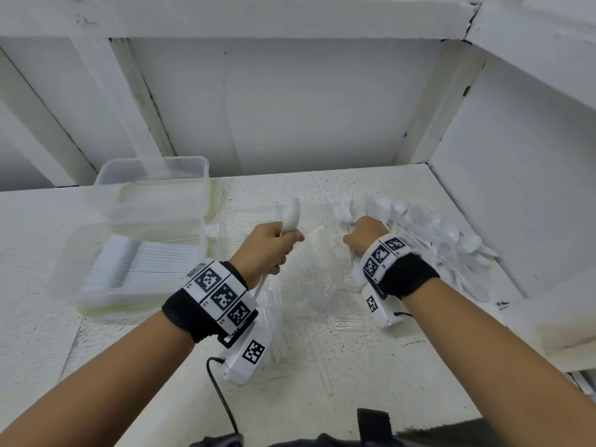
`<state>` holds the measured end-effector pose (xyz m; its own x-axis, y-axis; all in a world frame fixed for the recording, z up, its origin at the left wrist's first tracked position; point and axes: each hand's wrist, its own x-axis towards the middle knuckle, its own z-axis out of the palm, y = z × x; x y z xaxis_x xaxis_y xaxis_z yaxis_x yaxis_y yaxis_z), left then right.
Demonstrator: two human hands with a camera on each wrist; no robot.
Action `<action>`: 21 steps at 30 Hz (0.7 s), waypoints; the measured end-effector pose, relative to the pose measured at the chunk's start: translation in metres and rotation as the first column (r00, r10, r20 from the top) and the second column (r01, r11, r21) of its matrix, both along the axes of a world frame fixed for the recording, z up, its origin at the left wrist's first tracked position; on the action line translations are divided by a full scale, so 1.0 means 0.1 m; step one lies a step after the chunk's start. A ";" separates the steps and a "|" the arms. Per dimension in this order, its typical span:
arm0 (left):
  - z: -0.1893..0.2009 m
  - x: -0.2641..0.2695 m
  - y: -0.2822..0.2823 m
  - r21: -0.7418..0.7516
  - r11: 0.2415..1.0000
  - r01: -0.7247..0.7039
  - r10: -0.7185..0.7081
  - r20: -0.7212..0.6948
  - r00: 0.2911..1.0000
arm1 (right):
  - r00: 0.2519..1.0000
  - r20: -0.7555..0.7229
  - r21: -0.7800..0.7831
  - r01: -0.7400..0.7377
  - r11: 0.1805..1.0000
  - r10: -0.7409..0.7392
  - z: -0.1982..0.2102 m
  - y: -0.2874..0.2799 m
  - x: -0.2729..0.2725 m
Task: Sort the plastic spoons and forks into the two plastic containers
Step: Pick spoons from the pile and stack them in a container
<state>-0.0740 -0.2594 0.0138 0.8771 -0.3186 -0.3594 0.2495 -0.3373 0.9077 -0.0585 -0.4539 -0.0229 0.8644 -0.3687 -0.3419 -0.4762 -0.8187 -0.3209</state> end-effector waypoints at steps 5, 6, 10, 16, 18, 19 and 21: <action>0.05 0.13 -0.17 0.258 0.954 0.150 -0.205 0.203 0.957 | 0.983 0.041 0.376 0.152 0.914 -0.180 0.13 -0.11 -0.21; 0.06 0.17 -0.25 0.342 0.920 0.192 -0.286 0.248 0.926 | 0.967 0.049 0.494 0.193 0.847 -0.249 0.17 -0.14 -0.28; 0.01 0.32 -0.61 0.583 0.756 0.298 -0.549 0.317 0.774 | 0.906 0.088 0.776 0.198 0.598 -0.414 0.28 -0.29 -0.56; -0.07 0.53 -1.04 0.890 0.306 0.337 -0.911 0.171 0.376 | 0.857 0.175 0.810 0.154 0.566 -0.484 0.29 -0.45 -0.72; -0.07 0.57 -1.13 0.929 0.225 0.293 -0.944 0.134 0.300 | 0.842 0.147 0.842 0.169 0.512 -0.520 0.28 -0.46 -0.74; -0.07 0.58 -1.17 0.940 0.199 0.276 -0.954 0.122 0.274 | 0.835 0.133 0.857 0.174 0.485 -0.534 0.28 -0.45 -0.75; -0.09 0.59 -1.21 0.957 0.143 0.252 -0.968 0.082 0.238 | 0.820 0.113 0.877 0.183 0.445 -0.561 0.28 -0.44 -0.75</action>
<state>-0.0152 -0.3803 0.0050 0.4655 -0.8202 -0.3325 -0.8772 -0.4774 -0.0502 -0.1334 -0.4983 0.0048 0.8268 -0.4099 -0.3854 -0.3668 0.1267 -0.9216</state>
